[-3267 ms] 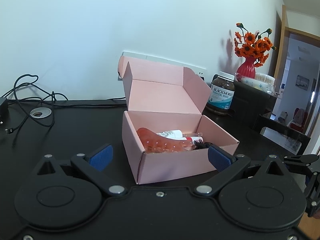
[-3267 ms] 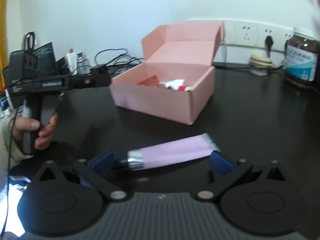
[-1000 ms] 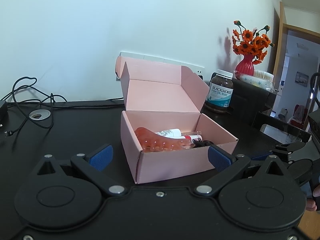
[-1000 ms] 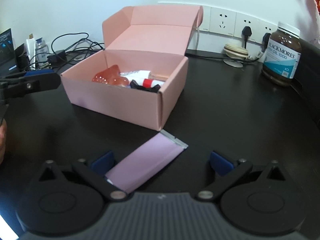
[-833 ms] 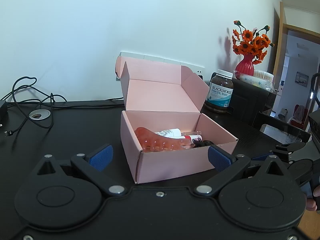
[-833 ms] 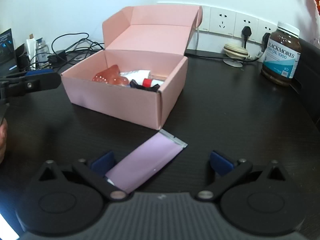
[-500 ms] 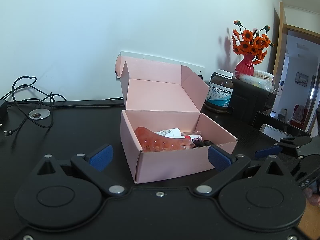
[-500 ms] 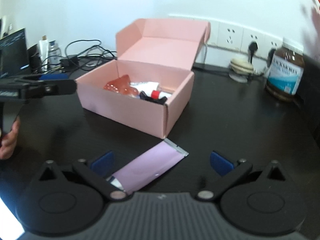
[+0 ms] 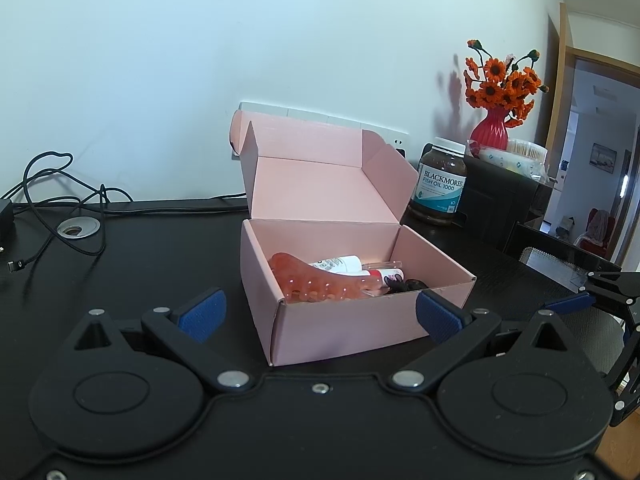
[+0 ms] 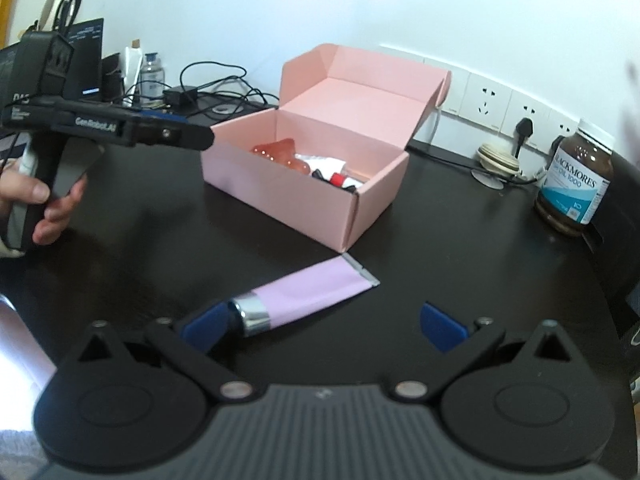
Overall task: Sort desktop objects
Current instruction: 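Position the open right gripper over the lavender tube on the table, then lower the right gripper around the cap end of the lavender tube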
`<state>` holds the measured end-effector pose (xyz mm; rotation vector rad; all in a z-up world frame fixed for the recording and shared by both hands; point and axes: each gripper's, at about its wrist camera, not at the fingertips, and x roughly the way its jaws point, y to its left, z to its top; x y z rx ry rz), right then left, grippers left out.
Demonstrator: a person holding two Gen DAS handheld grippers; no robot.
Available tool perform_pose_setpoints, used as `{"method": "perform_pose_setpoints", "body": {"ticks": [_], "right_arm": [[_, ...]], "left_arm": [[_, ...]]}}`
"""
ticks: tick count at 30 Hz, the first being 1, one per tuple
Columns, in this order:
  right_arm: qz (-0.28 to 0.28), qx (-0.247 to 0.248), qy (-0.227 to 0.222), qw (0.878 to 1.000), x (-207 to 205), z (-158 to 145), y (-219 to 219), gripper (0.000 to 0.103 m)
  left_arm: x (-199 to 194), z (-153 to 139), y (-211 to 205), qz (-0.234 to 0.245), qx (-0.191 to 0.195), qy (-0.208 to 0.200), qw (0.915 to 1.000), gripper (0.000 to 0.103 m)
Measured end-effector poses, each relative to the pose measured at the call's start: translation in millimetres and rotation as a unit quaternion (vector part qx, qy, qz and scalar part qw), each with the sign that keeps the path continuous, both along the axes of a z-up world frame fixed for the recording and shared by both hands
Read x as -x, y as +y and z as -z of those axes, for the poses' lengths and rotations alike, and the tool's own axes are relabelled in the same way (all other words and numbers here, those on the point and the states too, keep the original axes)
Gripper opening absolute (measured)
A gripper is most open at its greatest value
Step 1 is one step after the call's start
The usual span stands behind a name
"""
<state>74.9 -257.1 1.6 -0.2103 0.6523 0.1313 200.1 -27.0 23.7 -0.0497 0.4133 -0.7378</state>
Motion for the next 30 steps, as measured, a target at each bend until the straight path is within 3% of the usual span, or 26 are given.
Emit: {"method": "perform_pose_setpoints", "body": {"ticks": [14,22,30], "right_arm": [[-0.009,0.017,-0.003,1.000,4.4,-9.0,0.1,0.102],[-0.035,0.047,0.006,0.998,8.7,1.6,8.2,0.102],[-0.026,0.020,0.019,0.999,-9.3,13.1,10.1,0.102]], "left_arm": [[0.7,-0.1,-0.8,0.002,-0.001,0.000,1.0000,0.103],[0.8,0.2,-2.1,0.003,-0.005,-0.001,1.0000,0.103],[-0.1,0.4,-1.3,0.002,-0.003,0.001,1.0000,0.103]]}}
